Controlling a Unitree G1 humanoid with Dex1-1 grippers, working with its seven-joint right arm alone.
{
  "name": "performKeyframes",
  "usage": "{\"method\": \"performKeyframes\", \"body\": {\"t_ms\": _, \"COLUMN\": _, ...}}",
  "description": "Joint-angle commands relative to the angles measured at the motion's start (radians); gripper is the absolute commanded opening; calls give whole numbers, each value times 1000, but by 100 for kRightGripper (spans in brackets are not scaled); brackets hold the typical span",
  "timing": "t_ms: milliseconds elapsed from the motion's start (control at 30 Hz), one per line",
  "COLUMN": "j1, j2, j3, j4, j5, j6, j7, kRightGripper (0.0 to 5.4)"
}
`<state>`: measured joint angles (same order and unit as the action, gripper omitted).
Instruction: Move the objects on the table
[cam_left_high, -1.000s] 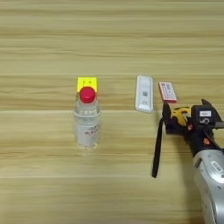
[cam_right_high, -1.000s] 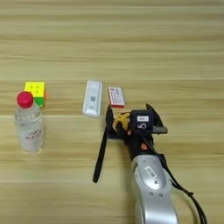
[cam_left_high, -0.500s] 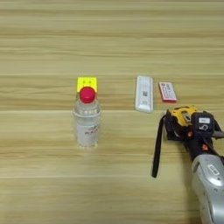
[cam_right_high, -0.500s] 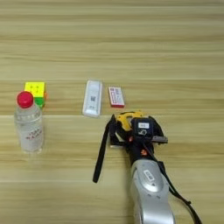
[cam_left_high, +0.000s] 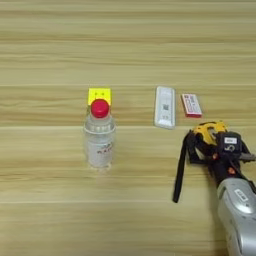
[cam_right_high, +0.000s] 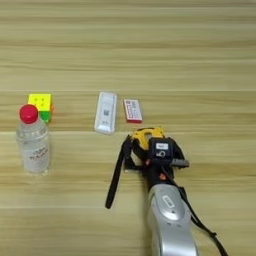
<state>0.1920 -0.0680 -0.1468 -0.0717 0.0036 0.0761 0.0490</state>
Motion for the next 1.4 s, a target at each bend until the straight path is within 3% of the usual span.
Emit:
{"method": "performKeyframes", "body": {"t_ms": 33, "j1": -48, "j2": -11, "j3": -9, "j4": -27, "j5": 16, "j6": -22, "j7": -4, "kRightGripper": 536}}
{"method": "performKeyframes", "body": {"t_ms": 200, "j1": -52, "j2": -15, "j3": -6, "j4": -18, "j5": 23, "j6": -25, "j7": 2, "kRightGripper": 536}}
{"method": "performKeyframes", "body": {"t_ms": 367, "j1": -52, "j2": -17, "j3": -4, "j4": -13, "j5": 27, "j6": -30, "j7": 7, "kRightGripper": 472}}
{"method": "performKeyframes", "body": {"t_ms": 700, "j1": -56, "j2": -19, "j3": 1, "j4": -1, "j5": 34, "j6": -44, "j7": 18, "kRightGripper": 468}}
{"method": "performKeyframes", "body": {"t_ms": 933, "j1": -85, "j2": -22, "j3": 19, "j4": -74, "j5": 42, "j6": -42, "j7": 39, "kRightGripper": 468}}
{"method": "performKeyframes", "body": {"t_ms": 1233, "j1": -156, "j2": -25, "j3": 49, "j4": -109, "j5": 48, "j6": -3, "j7": 61, "kRightGripper": 468}}
{"method": "performKeyframes", "body": {"t_ms": 1400, "j1": -260, "j2": -32, "j3": 81, "j4": -80, "j5": 49, "j6": 22, "j7": 92, "kRightGripper": 468}}
